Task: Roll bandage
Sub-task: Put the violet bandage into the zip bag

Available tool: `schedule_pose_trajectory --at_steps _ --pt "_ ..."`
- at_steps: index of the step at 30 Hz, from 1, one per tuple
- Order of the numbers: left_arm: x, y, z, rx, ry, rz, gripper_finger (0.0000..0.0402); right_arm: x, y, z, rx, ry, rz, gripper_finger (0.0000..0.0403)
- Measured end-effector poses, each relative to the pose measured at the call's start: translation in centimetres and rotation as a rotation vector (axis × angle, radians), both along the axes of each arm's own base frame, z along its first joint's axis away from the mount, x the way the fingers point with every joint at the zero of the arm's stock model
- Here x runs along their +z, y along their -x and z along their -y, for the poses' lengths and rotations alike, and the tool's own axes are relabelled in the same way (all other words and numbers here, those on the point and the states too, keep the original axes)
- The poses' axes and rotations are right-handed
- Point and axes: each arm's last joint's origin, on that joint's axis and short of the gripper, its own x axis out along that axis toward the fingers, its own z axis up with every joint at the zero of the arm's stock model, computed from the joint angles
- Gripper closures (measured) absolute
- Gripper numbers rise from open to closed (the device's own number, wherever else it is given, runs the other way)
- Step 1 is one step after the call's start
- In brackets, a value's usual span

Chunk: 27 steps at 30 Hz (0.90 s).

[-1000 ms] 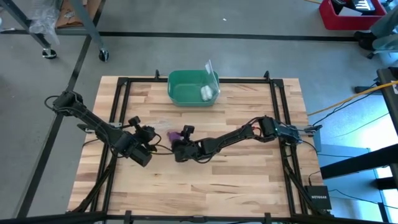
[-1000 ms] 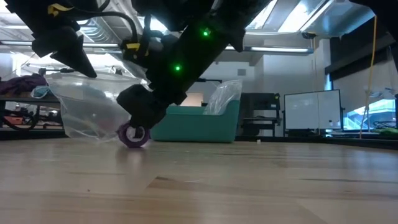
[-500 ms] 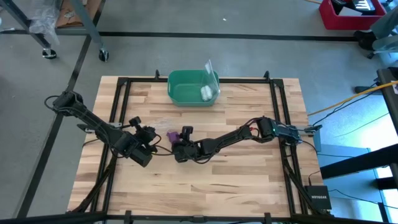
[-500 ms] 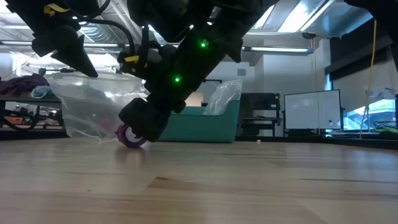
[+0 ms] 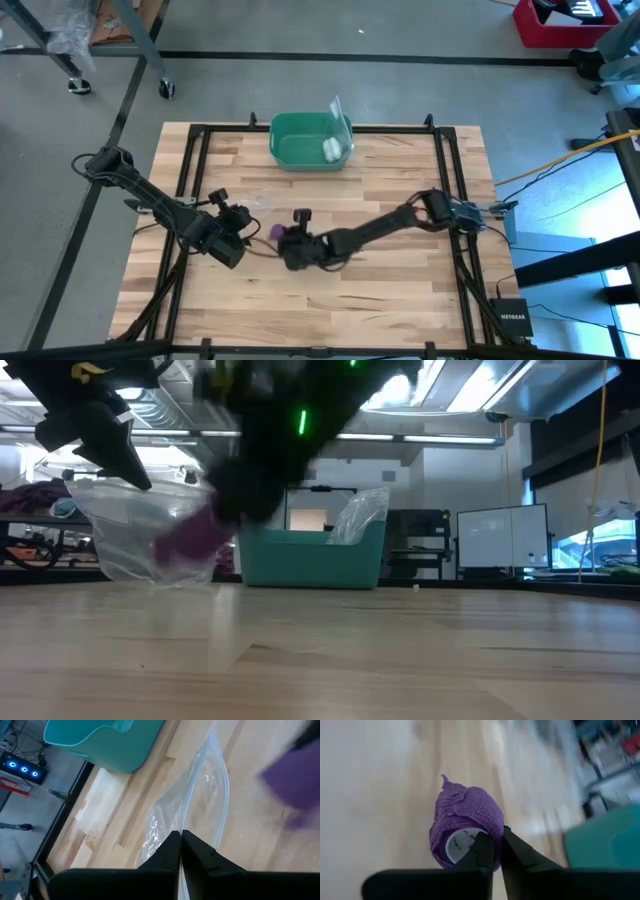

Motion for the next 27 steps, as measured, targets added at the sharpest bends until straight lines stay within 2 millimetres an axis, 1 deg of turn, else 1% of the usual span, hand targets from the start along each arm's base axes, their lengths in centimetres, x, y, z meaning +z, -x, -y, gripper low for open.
schedule_pose_trajectory --at_steps 3,5,8,10,14,20,22,26,27 --pt "0.0 -0.2 0.1 -0.002 0.009 0.015 0.0400 3.2 0.7 -1.8 0.078 0.037 0.058 0.0389" --pt "0.0 -0.4 0.2 -0.020 0.014 0.022 0.0400 4.8 0.9 -2.4 0.056 0.079 0.127 0.0389" --pt "0.1 -0.8 0.5 -0.051 0.033 0.037 0.0400 6.4 0.8 -2.7 0.028 0.126 0.220 0.0387" --pt "0.1 -1.1 0.7 -0.074 0.041 0.052 0.0400 6.8 0.5 -2.5 0.025 0.126 0.255 0.0388" --pt "0.3 -1.6 1.0 -0.105 0.061 0.083 0.0400 6.2 0.0 -1.4 -0.001 0.099 0.256 0.0388" --pt "0.3 -1.9 0.6 -0.049 0.090 0.126 0.0400 5.5 0.0 -1.6 0.009 0.077 0.238 0.0388" --pt "0.3 -2.0 0.4 -0.034 0.097 0.137 0.0399 4.9 0.0 -1.6 0.003 0.076 0.211 0.0388" --pt "0.5 -2.4 0.6 -0.058 0.109 0.164 0.0400 2.8 -0.3 -0.7 -0.030 0.087 0.147 0.0388" --pt "0.5 -2.5 0.7 -0.065 0.114 0.166 0.0400 2.7 -0.4 -0.4 -0.040 0.091 0.149 0.0388"
